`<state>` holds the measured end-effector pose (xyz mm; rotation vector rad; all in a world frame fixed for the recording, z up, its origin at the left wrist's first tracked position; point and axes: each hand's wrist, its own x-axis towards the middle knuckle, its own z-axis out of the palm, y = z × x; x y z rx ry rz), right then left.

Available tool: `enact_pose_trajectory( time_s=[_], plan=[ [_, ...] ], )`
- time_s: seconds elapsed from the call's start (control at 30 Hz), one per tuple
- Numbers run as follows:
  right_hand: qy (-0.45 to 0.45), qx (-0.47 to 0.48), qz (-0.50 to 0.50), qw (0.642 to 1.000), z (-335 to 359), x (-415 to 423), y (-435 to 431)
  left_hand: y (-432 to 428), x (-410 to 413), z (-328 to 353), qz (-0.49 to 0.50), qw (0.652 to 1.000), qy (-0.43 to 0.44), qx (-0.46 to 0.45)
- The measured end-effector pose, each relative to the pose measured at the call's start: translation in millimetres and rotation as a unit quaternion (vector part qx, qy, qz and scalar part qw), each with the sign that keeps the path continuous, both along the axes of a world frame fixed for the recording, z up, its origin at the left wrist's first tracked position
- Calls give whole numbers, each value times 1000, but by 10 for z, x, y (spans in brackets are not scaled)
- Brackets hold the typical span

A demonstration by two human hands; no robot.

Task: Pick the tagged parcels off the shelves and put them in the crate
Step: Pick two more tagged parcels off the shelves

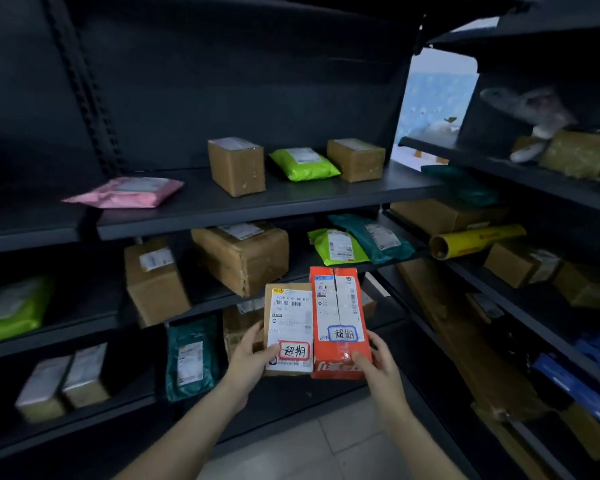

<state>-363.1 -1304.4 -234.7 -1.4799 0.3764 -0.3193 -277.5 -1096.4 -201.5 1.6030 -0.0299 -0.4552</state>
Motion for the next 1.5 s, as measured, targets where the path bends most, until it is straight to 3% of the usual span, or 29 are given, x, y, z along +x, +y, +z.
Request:
enact_pose_trajectory(
  time_s=[0.53,0.93,1.27,1.5],
  plan=[
    [-55,-1,206,977,673,-87,1655,1876,-972,730,187,982,-27,1],
    [-53,-20,388,920,850,23,4162,4225,-1707,839,379,924,-32,-31],
    [-53,-10,502,863,877,-372,6736,6415,-2629,974,501,865,-24,-26],
    [-60,-9,582,811,921,-661,8067,7533,-3183,936,575,817,-30,-30]
  ],
)
